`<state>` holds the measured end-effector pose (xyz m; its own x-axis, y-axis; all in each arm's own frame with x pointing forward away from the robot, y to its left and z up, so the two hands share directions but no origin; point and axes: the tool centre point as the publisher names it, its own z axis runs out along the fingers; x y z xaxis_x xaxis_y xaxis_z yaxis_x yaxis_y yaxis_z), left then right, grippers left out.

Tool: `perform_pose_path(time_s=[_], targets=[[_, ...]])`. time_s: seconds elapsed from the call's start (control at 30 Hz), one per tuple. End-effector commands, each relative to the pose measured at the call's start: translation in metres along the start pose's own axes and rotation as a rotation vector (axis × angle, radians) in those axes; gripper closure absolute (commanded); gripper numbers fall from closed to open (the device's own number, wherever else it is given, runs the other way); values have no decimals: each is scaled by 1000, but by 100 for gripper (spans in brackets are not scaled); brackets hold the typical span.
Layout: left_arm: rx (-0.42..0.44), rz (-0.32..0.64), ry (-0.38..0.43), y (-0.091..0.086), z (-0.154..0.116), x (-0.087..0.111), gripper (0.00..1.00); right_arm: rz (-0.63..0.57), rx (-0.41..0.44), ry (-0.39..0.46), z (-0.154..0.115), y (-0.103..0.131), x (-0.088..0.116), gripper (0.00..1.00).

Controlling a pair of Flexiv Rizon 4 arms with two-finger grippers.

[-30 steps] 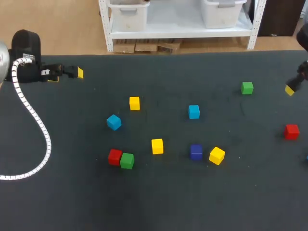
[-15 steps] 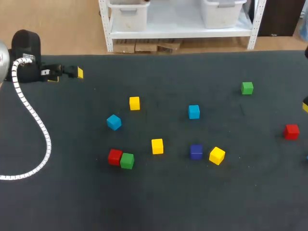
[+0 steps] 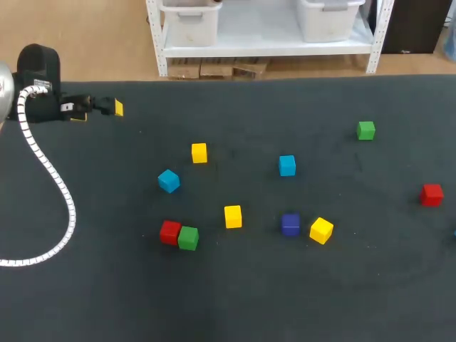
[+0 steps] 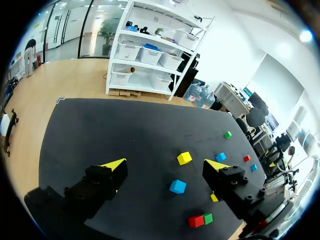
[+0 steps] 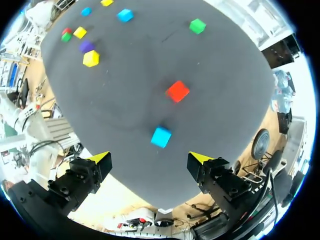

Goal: Place the blue cubes, place green cubes on the blue cubes, place the yellow cubes on the green cubes, then place the red cubes on the yellow cubes, and place purple cube on the red cubes.

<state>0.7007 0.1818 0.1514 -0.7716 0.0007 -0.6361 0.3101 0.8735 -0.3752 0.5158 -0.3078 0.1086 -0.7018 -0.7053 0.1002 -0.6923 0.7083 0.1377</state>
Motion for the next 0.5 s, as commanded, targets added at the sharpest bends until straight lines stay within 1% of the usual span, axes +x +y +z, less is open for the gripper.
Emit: perform_pose_path(time_s=[0.03, 0.1, 0.17, 0.27, 0.33, 0.4, 0.5], targets=[[12, 2, -6, 2, 0, 1, 0, 14, -32, 19, 8, 5, -3, 0], [12, 2, -6, 2, 0, 1, 0, 33, -46, 9, 14, 8, -3, 0], [12, 2, -6, 2, 0, 1, 0, 56, -88, -17, 20, 12, -4, 0], [12, 2, -6, 2, 0, 1, 0, 95, -103, -30, 32, 19, -2, 0], [12, 2, -6, 2, 0, 1, 0, 168, -134, -62, 38, 18, 0, 0], [12, 2, -6, 2, 0, 1, 0, 207, -137, -74, 45, 14, 5, 0], [12, 2, -6, 2, 0, 1, 0, 222, -125, -74, 52, 11, 9, 0]])
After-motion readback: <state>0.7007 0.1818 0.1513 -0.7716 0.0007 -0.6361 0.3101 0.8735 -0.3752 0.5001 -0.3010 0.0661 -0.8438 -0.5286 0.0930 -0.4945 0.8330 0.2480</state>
